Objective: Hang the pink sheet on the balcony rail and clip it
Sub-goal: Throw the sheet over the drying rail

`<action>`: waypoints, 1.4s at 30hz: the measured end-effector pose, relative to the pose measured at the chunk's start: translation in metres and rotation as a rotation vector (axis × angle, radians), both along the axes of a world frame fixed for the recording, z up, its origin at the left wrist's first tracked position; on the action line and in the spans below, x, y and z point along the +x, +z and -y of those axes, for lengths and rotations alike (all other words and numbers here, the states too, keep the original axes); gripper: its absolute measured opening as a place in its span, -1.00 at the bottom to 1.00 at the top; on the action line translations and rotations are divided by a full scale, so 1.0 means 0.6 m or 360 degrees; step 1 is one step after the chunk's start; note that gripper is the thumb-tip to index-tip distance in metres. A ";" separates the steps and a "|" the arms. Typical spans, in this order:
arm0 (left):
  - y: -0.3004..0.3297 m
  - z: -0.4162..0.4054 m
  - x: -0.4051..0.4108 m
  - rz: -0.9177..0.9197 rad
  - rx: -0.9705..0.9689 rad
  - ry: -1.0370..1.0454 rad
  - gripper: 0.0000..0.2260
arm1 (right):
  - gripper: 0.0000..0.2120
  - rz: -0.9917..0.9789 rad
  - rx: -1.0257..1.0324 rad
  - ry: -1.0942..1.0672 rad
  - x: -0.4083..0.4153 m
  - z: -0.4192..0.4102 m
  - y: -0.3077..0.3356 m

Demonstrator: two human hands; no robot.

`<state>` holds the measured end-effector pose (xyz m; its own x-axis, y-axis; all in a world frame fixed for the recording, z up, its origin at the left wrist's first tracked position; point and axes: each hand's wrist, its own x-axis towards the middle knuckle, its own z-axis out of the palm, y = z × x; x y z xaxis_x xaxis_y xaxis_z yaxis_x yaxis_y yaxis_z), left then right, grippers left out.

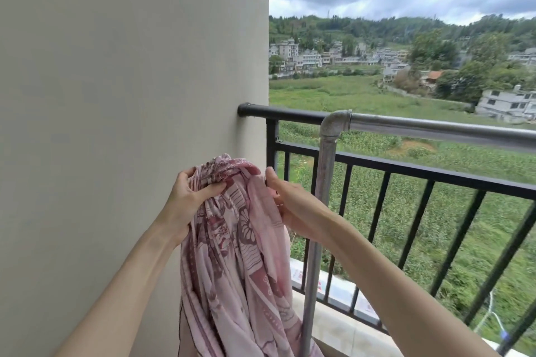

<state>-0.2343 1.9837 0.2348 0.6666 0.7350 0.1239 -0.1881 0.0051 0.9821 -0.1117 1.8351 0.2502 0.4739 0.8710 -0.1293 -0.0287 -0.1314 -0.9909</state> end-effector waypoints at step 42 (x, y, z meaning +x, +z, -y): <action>0.351 0.202 0.205 0.0475 0.0274 -0.1411 0.03 | -0.39 -0.0210 0.0853 -0.0580 0.139 0.217 0.342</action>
<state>-0.1114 1.8628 0.4456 0.8961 -0.0674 0.4388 -0.4286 0.1263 0.8946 -0.0283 1.7048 0.4555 0.7606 0.6176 0.2002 -0.1037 0.4200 -0.9016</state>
